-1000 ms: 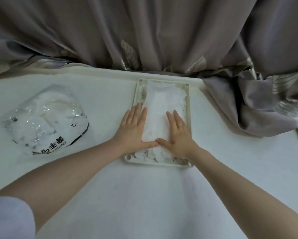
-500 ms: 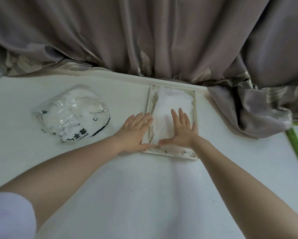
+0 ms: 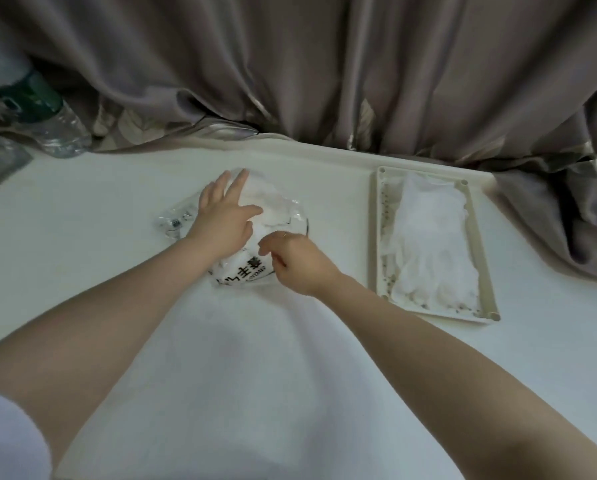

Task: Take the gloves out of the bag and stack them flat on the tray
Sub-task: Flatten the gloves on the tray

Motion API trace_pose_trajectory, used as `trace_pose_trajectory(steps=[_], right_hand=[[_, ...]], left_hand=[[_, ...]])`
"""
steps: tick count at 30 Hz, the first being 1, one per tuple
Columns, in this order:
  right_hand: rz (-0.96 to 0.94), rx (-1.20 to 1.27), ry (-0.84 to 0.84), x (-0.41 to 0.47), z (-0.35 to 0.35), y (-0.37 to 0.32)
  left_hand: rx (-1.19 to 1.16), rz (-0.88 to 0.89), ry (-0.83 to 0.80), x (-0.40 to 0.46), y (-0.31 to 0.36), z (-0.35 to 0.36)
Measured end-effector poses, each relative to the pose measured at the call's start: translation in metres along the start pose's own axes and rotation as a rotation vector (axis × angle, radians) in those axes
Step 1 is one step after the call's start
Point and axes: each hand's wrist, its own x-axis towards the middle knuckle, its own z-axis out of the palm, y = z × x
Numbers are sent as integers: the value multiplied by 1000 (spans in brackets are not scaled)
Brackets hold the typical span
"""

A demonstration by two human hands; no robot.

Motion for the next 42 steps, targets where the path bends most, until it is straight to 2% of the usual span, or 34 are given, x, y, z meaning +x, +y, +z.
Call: trace_pose_trajectory(steps=[2,4,7,10,15,20,25,28,32,35,42], right_hand=[[51,-135,-98,14,16,-8],[162,-241,-106,27,25,-8],[408,-226,-127,53,31,-7],[545,-171,-191,71,34,-1],[535,-244,-193,85,40,10],[439,-142,-3,74,40,17],[495,254,322,51,31,10],[514,544,474,36,9,7],[443,989,504,15,-21,6],[335,1315,503,6,-33,6],[221,1827,591,-29,-69,1]], left_hand=[[-117,-24,-130,8,-14,-1],[-258,0,-205,13,-16,-3],[-223,69,-198,22,-23,-4],[-180,118,-209,29,-32,-2],[-227,197,-383,33,-39,9],[-159,199,-393,35,-35,17],[-70,187,-410,29,-19,23],[-36,197,-309,22,-10,19],[-18,184,-234,19,1,7],[25,165,-284,21,6,4],[61,1,-346,9,20,1]])
